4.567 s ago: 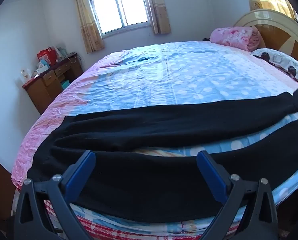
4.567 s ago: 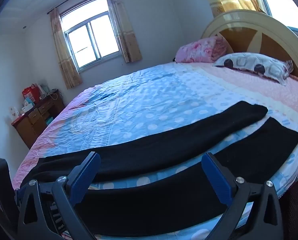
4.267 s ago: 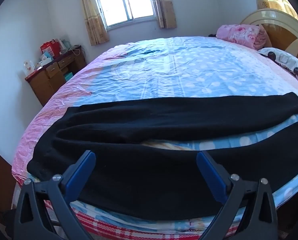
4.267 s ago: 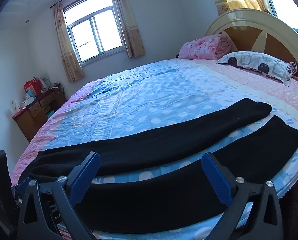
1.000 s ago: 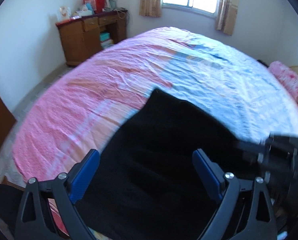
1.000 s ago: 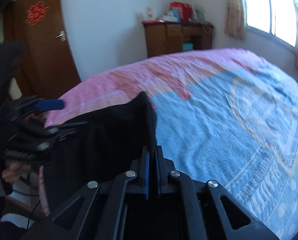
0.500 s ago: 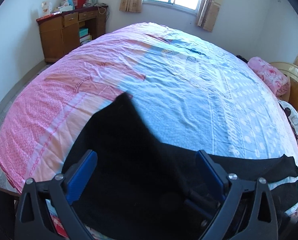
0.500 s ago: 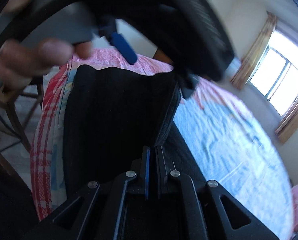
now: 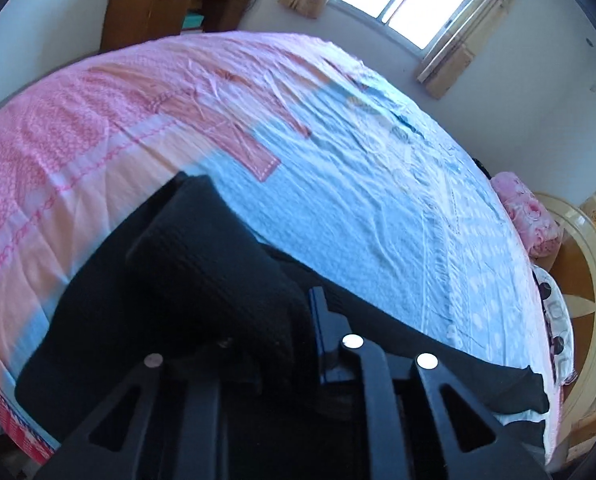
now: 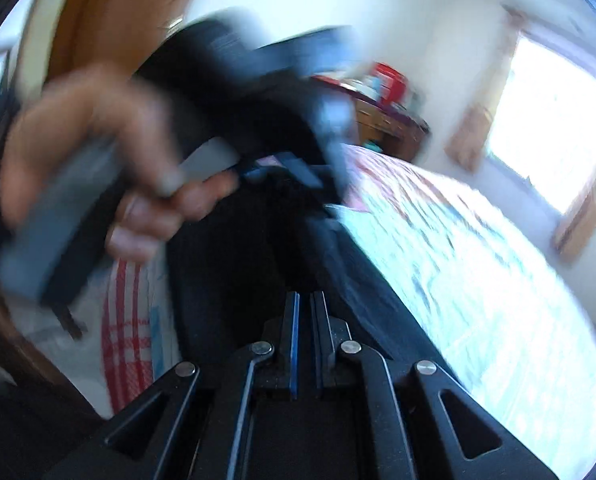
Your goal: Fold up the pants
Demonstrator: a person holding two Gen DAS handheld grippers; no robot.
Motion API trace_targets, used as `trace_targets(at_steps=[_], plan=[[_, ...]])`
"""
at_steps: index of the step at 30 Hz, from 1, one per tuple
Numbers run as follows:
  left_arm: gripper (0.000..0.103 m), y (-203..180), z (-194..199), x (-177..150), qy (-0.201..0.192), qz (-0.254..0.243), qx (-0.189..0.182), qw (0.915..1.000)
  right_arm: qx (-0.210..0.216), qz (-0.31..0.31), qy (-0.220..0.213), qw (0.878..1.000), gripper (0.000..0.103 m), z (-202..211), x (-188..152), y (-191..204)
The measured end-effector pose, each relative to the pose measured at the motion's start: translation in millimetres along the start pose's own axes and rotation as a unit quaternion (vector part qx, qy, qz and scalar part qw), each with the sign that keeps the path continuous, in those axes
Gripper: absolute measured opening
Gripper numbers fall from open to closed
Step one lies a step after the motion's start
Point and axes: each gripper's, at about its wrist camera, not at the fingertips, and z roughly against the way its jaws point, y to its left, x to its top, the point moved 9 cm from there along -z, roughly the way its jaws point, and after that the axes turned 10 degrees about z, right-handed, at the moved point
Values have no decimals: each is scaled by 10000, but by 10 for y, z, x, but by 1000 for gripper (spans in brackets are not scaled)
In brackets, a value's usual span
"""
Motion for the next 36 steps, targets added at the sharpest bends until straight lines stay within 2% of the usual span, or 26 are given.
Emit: trace_targets(at_steps=[2, 4, 5, 6, 7, 8, 9, 10, 11, 16, 19, 20, 23, 25, 26, 29, 33, 36], plan=[[18, -32, 24, 18, -151, -138, 69, 9998, 54, -900, -107, 9959, 6, 159, -91, -281], [18, -60, 15, 24, -169, -149, 73, 9997, -40, -1899, -214, 9816, 7, 377, -279, -673], [18, -64, 17, 20, -169, -131, 71, 9997, -190, -2603, -291, 9649, 8, 567, -472, -971], [18, -56, 15, 31, -169, -132, 71, 9997, -296, -3059, -348, 9510, 16, 703, -634, -1170], [18, -58, 15, 28, -158, -145, 80, 9997, -497, -3690, -407, 9272, 24, 921, -900, -1453], [18, -52, 11, 29, -134, -144, 92, 9998, -686, -4107, -453, 9080, 51, 1102, -1119, -1652], [18, -36, 9, 37, -115, -127, 98, 9998, -1016, -4610, -522, 8800, 70, 1372, -1438, -1896], [18, -28, 15, 43, -102, -80, 85, 9999, -1314, -4949, -579, 8570, 75, 1589, -1689, -2084], [18, -17, 23, 54, -96, -38, 63, 9999, -1767, -5378, -640, 8219, 76, 1939, -2078, -2304], [18, 0, 81, 92, -173, 24, 52, 9998, -3211, -6356, -297, 7015, 76, 3144, -3370, -2870], [18, -7, 83, 102, -214, 35, 125, 9997, -3077, -6751, -13, 6705, 76, 3348, -3777, -3146], [18, -5, 84, 96, -216, 40, 146, 9997, -2981, -6888, 196, 6605, 76, 3357, -3949, -3280], [18, 12, 78, 77, -221, 87, 212, 9995, -2897, -7062, 856, 6403, 76, 3349, -4355, -3552], [18, 33, 72, 69, -205, 126, 248, 9994, -2842, -7239, 1101, 6189, 76, 3426, -4646, -3715], [18, 39, 70, 67, -190, 146, 263, 9994, -2856, -7267, 1157, 6139, 76, 3449, -4732, -3749], [18, 26, 83, 69, -194, 98, 319, 9993, -3133, -7129, 1512, 6089, 76, 3469, -4977, -3956], [18, 7, 87, 89, -218, 75, 372, 9990, -2790, -7071, 1785, 6247, 76, 3302, -4955, -4009], [18, 6, 75, 81, -209, 80, 395, 9990, -2822, -6817, 2402, 6308, 76, 3166, -5024, -4020]])
